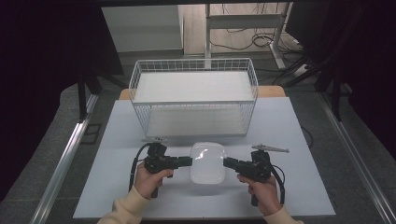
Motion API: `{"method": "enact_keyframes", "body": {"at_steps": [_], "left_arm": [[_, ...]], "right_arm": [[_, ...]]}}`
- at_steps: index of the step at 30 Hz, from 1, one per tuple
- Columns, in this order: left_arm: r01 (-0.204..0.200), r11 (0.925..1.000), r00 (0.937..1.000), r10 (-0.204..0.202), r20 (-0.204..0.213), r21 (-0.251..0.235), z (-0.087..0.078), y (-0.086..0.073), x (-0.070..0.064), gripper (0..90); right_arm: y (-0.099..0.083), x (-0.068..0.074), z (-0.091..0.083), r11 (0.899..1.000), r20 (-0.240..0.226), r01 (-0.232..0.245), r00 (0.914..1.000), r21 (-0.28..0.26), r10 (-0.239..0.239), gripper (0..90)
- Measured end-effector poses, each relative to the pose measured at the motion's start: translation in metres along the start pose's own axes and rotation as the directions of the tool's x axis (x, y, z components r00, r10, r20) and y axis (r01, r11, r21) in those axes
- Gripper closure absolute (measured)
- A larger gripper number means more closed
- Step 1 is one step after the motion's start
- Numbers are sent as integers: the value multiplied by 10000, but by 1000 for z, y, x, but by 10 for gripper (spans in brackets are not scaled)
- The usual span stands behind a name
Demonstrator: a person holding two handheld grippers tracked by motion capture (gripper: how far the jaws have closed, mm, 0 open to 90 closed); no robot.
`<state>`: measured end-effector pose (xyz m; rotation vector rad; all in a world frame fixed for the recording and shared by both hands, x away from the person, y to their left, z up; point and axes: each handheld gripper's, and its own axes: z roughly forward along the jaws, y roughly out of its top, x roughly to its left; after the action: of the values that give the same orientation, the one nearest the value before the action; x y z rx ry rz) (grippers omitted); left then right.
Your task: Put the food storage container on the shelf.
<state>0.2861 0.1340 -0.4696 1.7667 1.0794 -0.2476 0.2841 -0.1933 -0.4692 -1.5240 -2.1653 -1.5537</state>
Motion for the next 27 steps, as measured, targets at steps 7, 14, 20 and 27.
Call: {"method": "enact_keyframes", "body": {"at_steps": [7, 14, 20, 27], "left_arm": [[-208, 9996, 9998, 208, 11, -181, -7, 4, -6, 814], [-422, 9985, 9991, 421, -43, -338, -12, 6, -11, 814], [-555, 9970, 9985, 554, -33, -540, -19, 9, -15, 816], [-695, 9950, 9976, 691, -69, -724, -26, 14, -19, 818]], "right_arm": [[4, 8, -5, 9991, -1, 331, 9995, -275, -331, 786], [8, 13, -6, 9979, -4, 550, 9985, -349, -550, 785], [14, 18, -7, 9960, -58, 774, 9970, -447, -778, 784], [23, 22, -8, 9934, -84, 1036, 9945, -500, -1041, 783]]}}
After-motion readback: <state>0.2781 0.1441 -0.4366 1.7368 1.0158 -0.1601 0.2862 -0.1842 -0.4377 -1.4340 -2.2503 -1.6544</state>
